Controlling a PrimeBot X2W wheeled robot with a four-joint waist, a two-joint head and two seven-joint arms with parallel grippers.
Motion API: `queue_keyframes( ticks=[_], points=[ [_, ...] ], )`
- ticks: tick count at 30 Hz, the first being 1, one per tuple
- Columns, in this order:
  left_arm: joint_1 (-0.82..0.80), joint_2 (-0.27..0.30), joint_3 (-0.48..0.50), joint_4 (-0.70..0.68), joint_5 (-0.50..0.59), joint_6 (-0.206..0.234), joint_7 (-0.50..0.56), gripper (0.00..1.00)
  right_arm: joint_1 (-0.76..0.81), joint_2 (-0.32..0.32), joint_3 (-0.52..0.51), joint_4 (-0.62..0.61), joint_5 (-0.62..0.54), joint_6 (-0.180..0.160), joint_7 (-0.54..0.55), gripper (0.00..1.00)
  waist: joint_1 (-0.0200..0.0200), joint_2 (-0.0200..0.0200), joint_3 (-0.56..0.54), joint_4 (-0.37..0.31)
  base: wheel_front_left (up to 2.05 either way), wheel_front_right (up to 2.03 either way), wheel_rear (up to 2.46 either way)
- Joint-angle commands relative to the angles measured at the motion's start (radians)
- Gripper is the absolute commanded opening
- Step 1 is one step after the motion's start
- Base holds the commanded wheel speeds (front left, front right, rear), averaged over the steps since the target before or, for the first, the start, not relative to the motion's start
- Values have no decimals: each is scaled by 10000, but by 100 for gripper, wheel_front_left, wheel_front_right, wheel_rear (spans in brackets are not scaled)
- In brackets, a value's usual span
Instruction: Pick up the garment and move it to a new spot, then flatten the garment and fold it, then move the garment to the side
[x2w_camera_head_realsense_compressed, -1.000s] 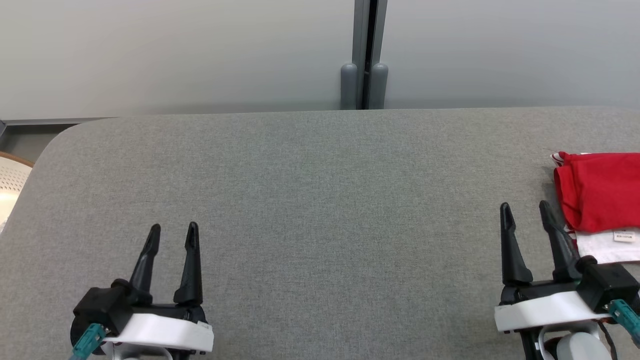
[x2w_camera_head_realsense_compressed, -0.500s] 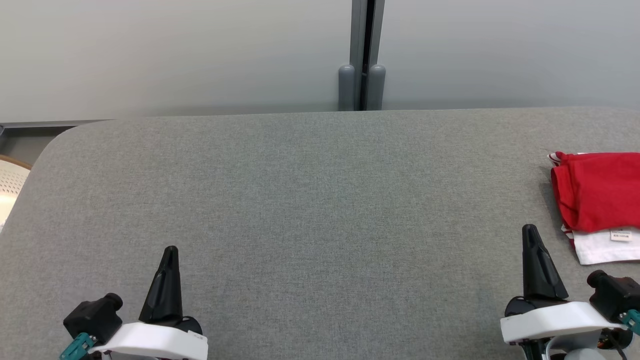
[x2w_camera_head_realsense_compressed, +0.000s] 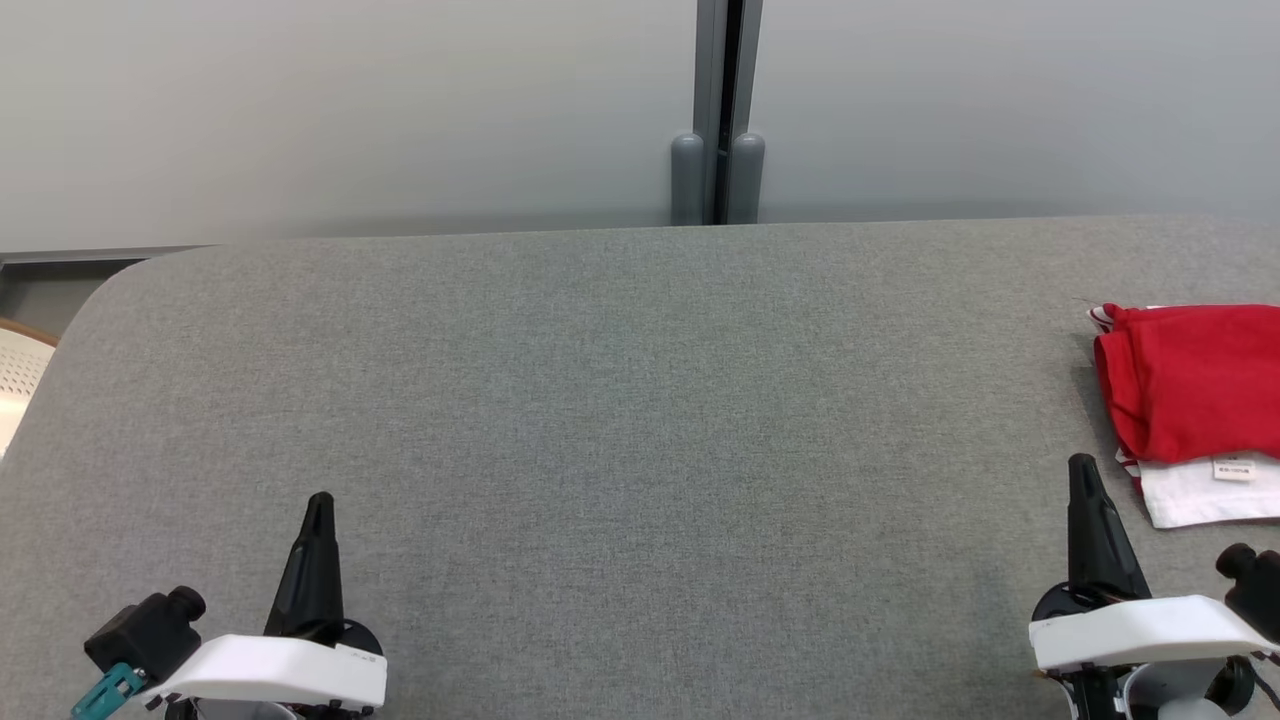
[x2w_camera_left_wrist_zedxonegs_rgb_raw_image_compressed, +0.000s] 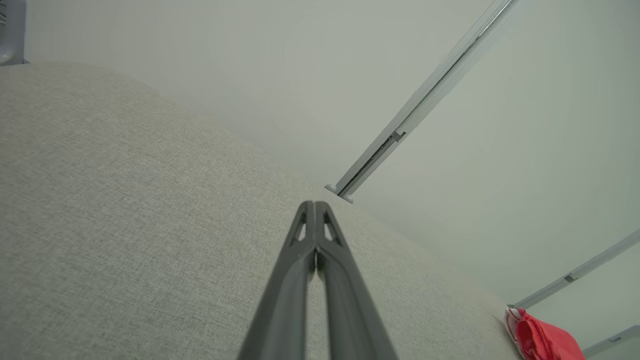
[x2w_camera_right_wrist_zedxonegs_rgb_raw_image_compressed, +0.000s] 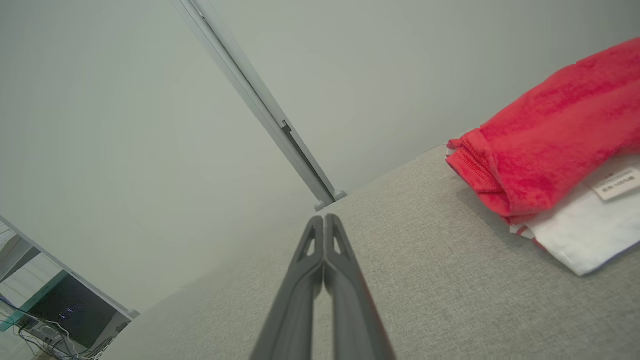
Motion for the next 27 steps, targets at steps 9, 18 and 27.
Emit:
queue_keyframes(
  ticks=[9, 18, 27],
  points=[
    [-431, 83, 220, -50, -1409, -114, 371, 0, -283, -93, -173, -90, 1575, -5, 384, 0, 0, 0, -36, -46, 0, 0, 0],
    [-525, 96, 346, 8, -2368, -156, 645, 0, -310, -105, -278, -66, 2657, -6, 662, 0, 0, 0, -67, -86, 0, 0, 0],
    [-589, 106, 480, 66, -3351, -204, 932, 0, -320, -115, -399, -40, 3765, -7, 954, 0, 0, 0, -101, -130, 0, 0, 0]
  ],
)
